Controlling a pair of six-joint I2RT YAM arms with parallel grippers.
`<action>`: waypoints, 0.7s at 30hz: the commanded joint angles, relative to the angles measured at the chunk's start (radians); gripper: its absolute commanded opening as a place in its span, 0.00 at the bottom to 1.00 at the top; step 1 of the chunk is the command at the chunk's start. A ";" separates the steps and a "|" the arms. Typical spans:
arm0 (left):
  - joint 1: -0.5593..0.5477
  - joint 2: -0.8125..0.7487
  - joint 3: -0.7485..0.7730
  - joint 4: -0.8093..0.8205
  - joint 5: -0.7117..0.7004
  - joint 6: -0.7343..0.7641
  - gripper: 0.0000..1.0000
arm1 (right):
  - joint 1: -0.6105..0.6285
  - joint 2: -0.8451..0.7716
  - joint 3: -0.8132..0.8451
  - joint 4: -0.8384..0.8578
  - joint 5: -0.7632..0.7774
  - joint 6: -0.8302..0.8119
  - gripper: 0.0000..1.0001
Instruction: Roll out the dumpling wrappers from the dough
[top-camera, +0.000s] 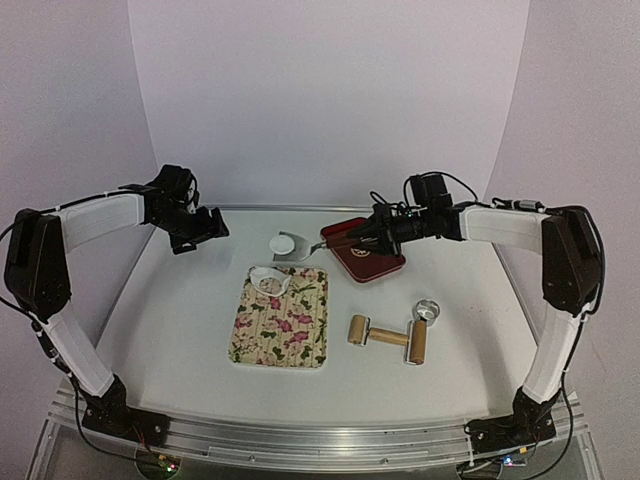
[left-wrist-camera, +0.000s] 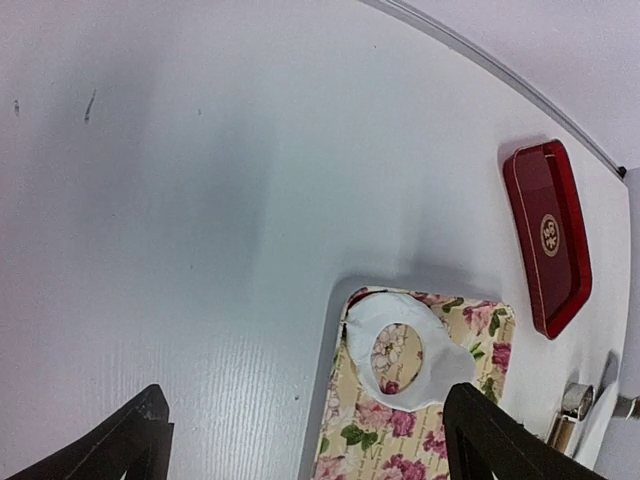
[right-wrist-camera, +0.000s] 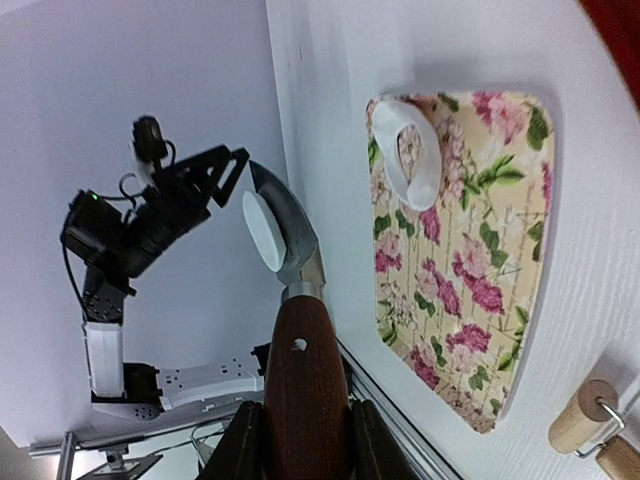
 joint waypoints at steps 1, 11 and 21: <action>0.028 -0.070 -0.048 0.076 -0.046 -0.024 0.94 | -0.099 -0.098 0.013 -0.039 0.039 -0.057 0.00; 0.043 -0.105 -0.089 0.081 -0.084 -0.018 0.95 | -0.293 -0.158 0.012 -0.251 0.173 -0.241 0.00; 0.043 -0.123 -0.083 0.081 -0.107 -0.007 0.95 | -0.333 -0.066 0.204 -0.554 0.362 -0.517 0.00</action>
